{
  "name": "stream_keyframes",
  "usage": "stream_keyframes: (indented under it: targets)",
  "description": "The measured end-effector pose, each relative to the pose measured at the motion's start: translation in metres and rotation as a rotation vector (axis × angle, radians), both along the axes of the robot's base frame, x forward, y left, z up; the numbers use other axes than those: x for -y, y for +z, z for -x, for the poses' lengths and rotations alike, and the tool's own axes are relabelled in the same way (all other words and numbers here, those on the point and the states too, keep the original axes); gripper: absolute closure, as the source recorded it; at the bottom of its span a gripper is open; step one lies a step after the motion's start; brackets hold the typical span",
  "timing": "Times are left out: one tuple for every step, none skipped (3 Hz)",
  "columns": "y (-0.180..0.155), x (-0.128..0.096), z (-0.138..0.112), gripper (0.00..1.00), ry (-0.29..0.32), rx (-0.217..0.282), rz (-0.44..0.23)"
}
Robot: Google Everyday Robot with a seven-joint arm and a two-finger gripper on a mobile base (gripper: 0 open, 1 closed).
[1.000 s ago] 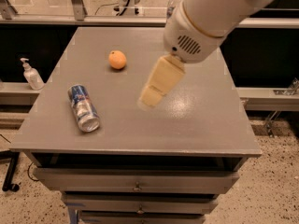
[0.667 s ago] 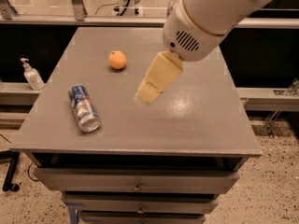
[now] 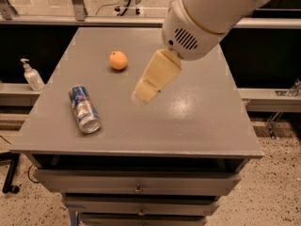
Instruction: Place redbull can upright
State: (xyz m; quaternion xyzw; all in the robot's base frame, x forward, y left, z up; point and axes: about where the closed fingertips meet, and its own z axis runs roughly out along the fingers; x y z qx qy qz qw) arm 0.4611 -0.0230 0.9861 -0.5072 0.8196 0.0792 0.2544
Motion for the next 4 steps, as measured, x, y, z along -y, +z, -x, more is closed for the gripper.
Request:
stream_keyframes:
  targets:
    - [-0.009,-0.025,-0.014,0.0,-0.049,-0.017,-0.022]
    - [-0.042,-0.081,-0.042,0.0,-0.083,-0.035,-0.021]
    - [-0.078,-0.128,-0.064,0.0,-0.124,-0.044,0.04]
    - [-0.101,-0.16,-0.083,0.0,-0.2,-0.06,0.1]
